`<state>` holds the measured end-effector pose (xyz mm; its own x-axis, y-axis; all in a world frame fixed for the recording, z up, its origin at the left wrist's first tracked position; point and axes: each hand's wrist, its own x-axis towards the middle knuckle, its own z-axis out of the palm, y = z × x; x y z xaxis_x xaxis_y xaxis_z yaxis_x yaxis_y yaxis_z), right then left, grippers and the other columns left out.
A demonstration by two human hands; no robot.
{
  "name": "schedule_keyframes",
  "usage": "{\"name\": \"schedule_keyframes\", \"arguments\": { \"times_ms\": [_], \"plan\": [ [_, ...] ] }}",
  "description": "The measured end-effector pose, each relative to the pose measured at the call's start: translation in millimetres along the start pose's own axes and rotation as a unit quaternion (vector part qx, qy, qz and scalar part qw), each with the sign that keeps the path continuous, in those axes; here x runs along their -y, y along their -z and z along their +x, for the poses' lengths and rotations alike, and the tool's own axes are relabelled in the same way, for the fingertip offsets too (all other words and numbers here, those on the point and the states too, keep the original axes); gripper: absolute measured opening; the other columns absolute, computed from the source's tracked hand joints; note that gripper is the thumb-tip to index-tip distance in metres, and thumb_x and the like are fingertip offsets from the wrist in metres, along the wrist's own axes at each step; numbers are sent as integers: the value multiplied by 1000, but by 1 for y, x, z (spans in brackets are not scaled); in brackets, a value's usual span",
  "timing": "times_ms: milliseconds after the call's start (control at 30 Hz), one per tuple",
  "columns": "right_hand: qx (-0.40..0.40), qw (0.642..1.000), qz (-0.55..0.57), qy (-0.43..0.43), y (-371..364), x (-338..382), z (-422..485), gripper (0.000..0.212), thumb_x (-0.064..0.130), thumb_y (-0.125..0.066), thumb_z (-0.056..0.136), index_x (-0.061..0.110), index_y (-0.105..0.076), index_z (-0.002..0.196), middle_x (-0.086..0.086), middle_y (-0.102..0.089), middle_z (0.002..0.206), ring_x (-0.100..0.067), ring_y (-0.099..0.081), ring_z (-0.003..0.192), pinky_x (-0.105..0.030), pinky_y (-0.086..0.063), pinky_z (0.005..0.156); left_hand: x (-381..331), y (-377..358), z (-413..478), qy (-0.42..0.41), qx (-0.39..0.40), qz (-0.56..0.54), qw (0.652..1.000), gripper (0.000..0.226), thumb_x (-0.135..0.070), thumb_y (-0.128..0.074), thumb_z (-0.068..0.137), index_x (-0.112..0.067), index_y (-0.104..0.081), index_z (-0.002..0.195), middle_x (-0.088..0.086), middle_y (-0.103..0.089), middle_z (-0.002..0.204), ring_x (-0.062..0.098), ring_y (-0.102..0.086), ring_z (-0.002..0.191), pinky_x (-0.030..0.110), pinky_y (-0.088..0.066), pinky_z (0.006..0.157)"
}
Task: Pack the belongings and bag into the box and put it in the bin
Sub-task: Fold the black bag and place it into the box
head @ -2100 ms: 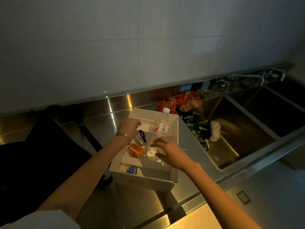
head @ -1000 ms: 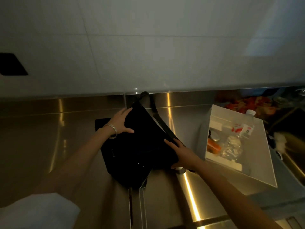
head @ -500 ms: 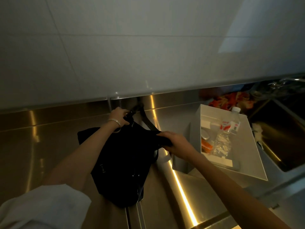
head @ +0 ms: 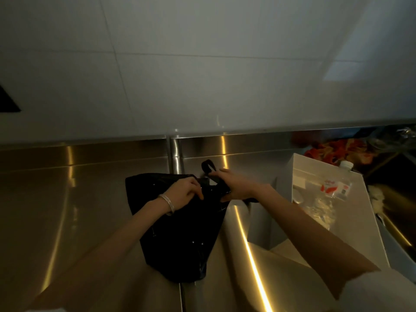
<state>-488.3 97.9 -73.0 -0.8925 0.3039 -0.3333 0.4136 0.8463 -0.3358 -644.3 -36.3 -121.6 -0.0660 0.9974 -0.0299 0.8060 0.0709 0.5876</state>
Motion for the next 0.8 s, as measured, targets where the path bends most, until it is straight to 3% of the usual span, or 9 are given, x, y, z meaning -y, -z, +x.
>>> {"name": "schedule_keyframes", "arguments": {
  "times_ms": [100,167,267,333,400,467,533,633,800],
  "plan": [
    [48,999,-3,3,3,7,15,88,13,-71,77,15,-15,144,-14,-28,147,-28,-28,134,-36,-27,107,2,5,-13,28,2,-11,1000,25,-4,-58,85,-15,-68,104,7,-56,118,21,-52,111,29,-36,103],
    [76,997,-12,23,-5,14,27,92,14,-70,77,18,-8,145,-14,-25,148,-30,-23,135,-41,-24,110,6,9,-28,64,-6,34,997,36,-23,-61,86,-21,-57,122,6,-49,131,23,-42,120,33,-30,106],
    [89,994,-56,37,-27,25,45,102,21,-70,78,20,6,145,-16,-12,152,-34,-13,138,-46,-18,114,18,11,-64,195,-3,114,974,86,-60,-60,74,-27,-21,143,8,-21,150,33,-16,135,46,-21,111],
    [66,995,-70,40,-34,31,53,105,25,-71,76,18,8,145,-18,-20,149,-35,-19,135,-48,-20,113,31,6,-89,296,-3,101,950,111,-64,-66,67,-27,2,146,16,0,154,41,-2,138,51,-13,112],
    [30,996,-72,35,-35,35,58,104,28,-75,72,13,-2,145,-17,-32,143,-34,-30,130,-49,-23,111,45,-8,-111,367,4,29,930,130,-59,-75,58,-24,16,143,24,10,152,43,5,139,53,-9,113],
    [25,996,-83,27,-38,35,62,92,33,-76,70,10,-23,141,-16,-38,137,-33,-37,126,-49,-24,110,47,-18,-122,378,-16,-139,915,142,-54,-83,49,-20,20,142,23,0,153,37,-3,141,49,-13,113],
    [31,997,-72,18,-42,36,62,73,32,-74,73,11,-38,133,-14,-42,134,-34,-43,119,-48,-32,106,39,-26,-123,355,-94,-256,894,137,-34,-88,53,-16,14,143,17,-19,152,29,-22,138,40,-23,112],
    [-18,998,-53,14,-44,37,46,60,26,-69,78,13,-42,130,-9,-45,130,-31,-51,111,-44,-46,91,29,-32,-111,361,-225,-211,880,111,-7,-80,67,-15,-3,146,15,-38,144,30,-41,128,36,-35,104],
    [-167,981,-90,33,-20,48,1,52,29,-64,82,15,-44,128,-5,-46,126,-27,-53,105,-40,-48,76,2,-8,-87,299,-285,-130,901,92,-2,-70,76,-23,-13,146,17,-58,124,32,-59,103,34,-48,82]
  ]
}}
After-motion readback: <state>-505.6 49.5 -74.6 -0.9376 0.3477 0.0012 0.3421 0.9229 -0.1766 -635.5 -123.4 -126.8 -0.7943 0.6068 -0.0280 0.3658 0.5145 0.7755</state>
